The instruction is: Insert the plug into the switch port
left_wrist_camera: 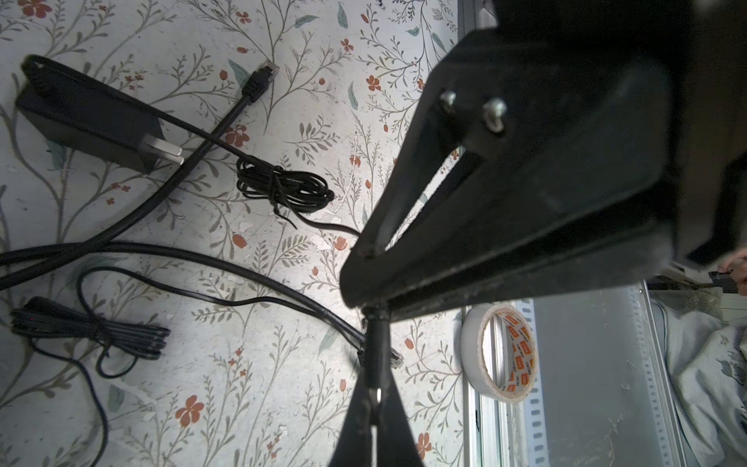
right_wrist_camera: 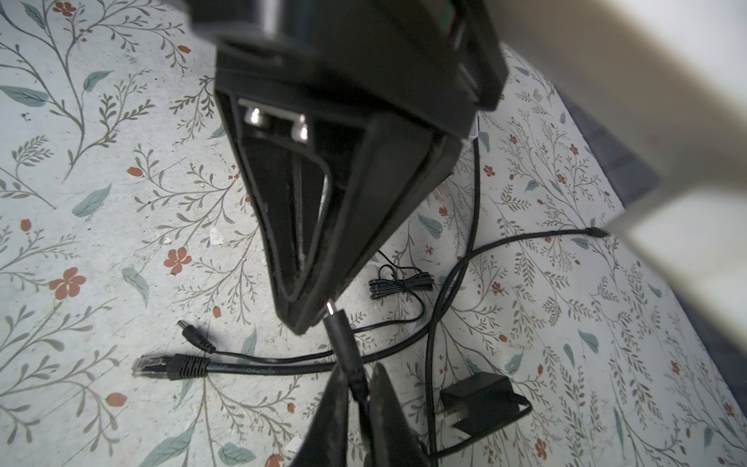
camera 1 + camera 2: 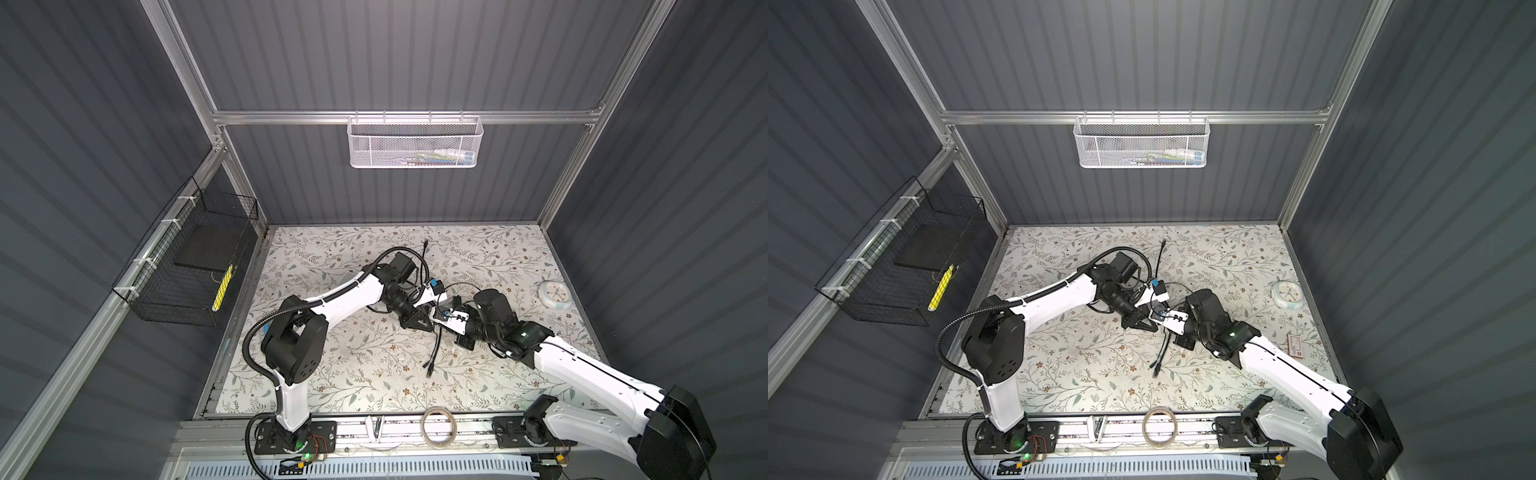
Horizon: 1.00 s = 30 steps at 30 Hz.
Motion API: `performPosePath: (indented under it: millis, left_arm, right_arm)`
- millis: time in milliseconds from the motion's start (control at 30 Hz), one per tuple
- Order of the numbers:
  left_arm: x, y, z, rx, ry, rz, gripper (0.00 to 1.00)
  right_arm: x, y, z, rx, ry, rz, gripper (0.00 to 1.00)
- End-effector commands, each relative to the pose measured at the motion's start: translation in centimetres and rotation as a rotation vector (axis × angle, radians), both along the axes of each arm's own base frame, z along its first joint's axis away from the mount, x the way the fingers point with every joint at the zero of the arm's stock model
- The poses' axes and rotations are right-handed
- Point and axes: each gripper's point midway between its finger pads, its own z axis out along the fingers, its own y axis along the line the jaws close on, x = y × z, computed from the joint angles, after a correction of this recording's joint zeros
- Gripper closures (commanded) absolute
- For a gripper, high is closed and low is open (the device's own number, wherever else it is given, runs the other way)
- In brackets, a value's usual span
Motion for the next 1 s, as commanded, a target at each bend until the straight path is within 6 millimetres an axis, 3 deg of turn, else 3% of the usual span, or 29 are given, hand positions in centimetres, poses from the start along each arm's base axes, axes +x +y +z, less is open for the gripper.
performPosePath:
  millis: [0,200,333,433,467,667,733,833,900,967]
  left_arm:
    - [-0.2,-0.2,1.7,-0.041,-0.014,-0.019,1.0]
    - [0.1,-0.2,1.8,-0.041,-0.034,-0.008,0.99]
    - [0.7,0.1,2.0,-0.036,-0.081,0.02,0.85]
    - [1.6,0.6,3.2,-0.066,-0.125,0.057,0.8]
    - [1.6,1.3,2.6,-0.058,-0.114,0.075,0.79]
    - [4.4,3.9,5.6,-0.132,-0.176,0.189,0.72]
    - [6.1,5.2,5.8,-0.102,-0.23,0.272,0.71]
    - [11.5,8.6,5.3,0.003,-0.379,0.54,0.66]
    - [14.9,11.6,5.0,0.076,-0.421,0.722,0.6]
    - [17.1,13.5,4.6,0.117,-0.403,0.841,0.54]
  right_arm:
    - [0.0,0.8,1.1,0.02,-0.011,0.027,0.9]
    - [-0.3,0.9,1.0,0.009,0.001,0.04,0.99]
    - [-0.5,0.7,0.9,-0.001,0.005,0.039,1.0]
    - [-0.6,0.6,0.4,-0.006,0.021,0.033,1.0]
    - [-0.7,0.5,0.3,-0.007,0.027,0.028,1.0]
    - [0.0,0.1,0.2,0.008,0.025,-0.042,1.0]
    - [0.4,-0.3,0.3,0.005,0.023,-0.076,1.0]
    - [0.7,-0.6,0.5,0.006,0.02,-0.116,1.0]
    - [1.1,-0.8,1.5,0.035,0.003,-0.148,1.0]
    - [1.7,-1.0,2.9,0.065,-0.03,-0.182,1.0]
